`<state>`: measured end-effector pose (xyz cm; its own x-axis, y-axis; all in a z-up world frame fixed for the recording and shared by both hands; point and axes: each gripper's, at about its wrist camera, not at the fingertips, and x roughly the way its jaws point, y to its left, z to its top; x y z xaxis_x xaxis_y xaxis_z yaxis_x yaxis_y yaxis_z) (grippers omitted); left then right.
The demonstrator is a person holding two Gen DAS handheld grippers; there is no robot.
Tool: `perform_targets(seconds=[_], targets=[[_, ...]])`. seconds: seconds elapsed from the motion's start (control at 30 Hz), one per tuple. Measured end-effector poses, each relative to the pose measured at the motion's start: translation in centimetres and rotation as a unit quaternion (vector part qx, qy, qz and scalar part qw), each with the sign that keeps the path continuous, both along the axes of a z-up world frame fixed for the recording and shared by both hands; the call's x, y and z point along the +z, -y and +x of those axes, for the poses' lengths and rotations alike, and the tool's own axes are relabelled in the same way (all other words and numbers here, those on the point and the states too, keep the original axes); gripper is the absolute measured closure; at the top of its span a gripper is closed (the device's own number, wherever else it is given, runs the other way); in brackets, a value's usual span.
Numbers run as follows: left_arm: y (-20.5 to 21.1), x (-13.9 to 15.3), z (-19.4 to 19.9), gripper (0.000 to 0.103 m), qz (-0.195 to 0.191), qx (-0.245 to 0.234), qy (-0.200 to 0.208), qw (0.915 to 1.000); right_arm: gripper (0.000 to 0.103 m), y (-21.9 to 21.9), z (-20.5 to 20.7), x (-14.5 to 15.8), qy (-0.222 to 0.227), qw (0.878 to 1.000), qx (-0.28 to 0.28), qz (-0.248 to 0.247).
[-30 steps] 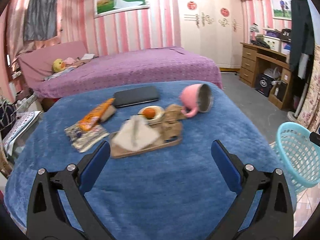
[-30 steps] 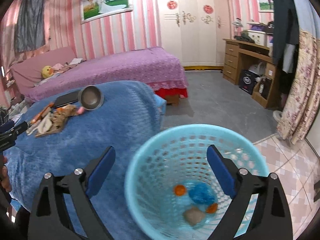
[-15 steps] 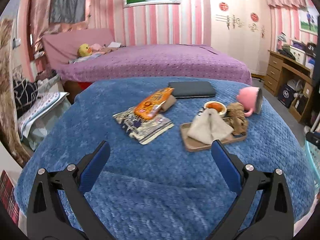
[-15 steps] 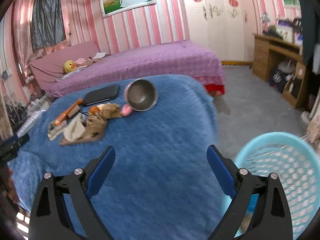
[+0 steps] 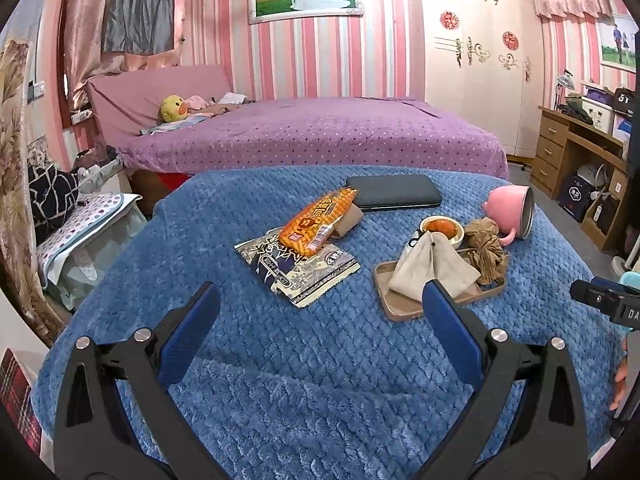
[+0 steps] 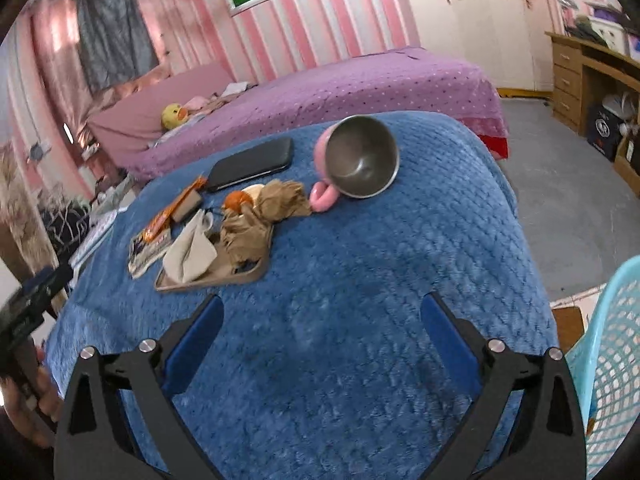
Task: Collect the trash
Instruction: 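Move the left gripper to the tissue on the wooden tray and grasp it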
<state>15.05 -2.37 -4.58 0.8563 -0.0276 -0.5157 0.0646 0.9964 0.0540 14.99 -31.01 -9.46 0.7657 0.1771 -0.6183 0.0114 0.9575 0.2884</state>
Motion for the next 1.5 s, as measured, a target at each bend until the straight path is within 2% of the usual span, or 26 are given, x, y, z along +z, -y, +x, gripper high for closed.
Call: perform_targets(seconds=[0.13, 0.3, 0.6, 0.7, 0.77, 0.8, 0.83, 0.9, 0.97, 1.1, 1.23, 1.5], targets=[[0.4, -0.7, 0.8, 0.005, 0.004, -0.005, -0.01, 0.9999, 0.006, -0.3, 0.1, 0.2, 0.004, 1.0, -0.005, -0.018], [1.9, -1.9, 3.0, 0.006, 0.006, -0.017, -0.038, 0.9991, 0.006, -0.3, 1.3, -0.1, 0.0, 0.997, -0.025, -0.075], [6.4, -4.7, 8.8, 0.006, 0.016, -0.05, -0.109, 0.9926, 0.006, 1.0, 3.1, -0.1, -0.002, 0.993, -0.038, -0.114], [7.3, -5.5, 10.4, 0.019, 0.005, -0.068, -0.131, 0.989, 0.006, 1.6, 3.4, -0.2, -0.008, 0.993, -0.04, -0.114], [7.7, -5.9, 10.8, 0.04, 0.004, -0.08, -0.139, 0.987, 0.006, 1.7, 3.6, -0.2, -0.009, 0.993, -0.041, -0.113], [7.9, -6.1, 11.0, 0.046, 0.003, -0.085, -0.142, 0.9862, 0.006, 1.7, 3.6, -0.2, -0.009, 0.993, -0.041, -0.114], [8.1, -6.2, 11.0, 0.057, 0.0, -0.092, -0.144, 0.9852, 0.006, 1.6, 3.6, -0.1, -0.009, 0.993, -0.038, -0.115], [8.3, -6.0, 10.6, 0.063, 0.001, -0.099, -0.138, 0.9855, 0.006, 1.1, 3.7, 0.1, -0.005, 0.992, -0.034, -0.118], [8.1, -5.6, 10.2, 0.076, -0.004, -0.107, -0.134, 0.9852, 0.006, 0.3, 4.0, 0.3, -0.003, 0.992, -0.027, -0.119], [6.4, -3.6, 8.4, 0.077, -0.019, -0.104, -0.111, 0.9881, 0.006, -1.7, 4.5, 0.8, 0.01, 0.993, -0.006, -0.116], [3.5, -1.7, 6.3, 0.077, -0.018, -0.08, -0.082, 0.9933, 0.006, -4.4, 4.8, 0.9, 0.017, 0.993, 0.019, -0.115], [-1.9, -1.6, 5.4, 0.077, -0.022, -0.03, -0.078, 0.9962, 0.006, -8.2, 6.0, 0.7, 0.019, 0.992, 0.054, -0.115]])
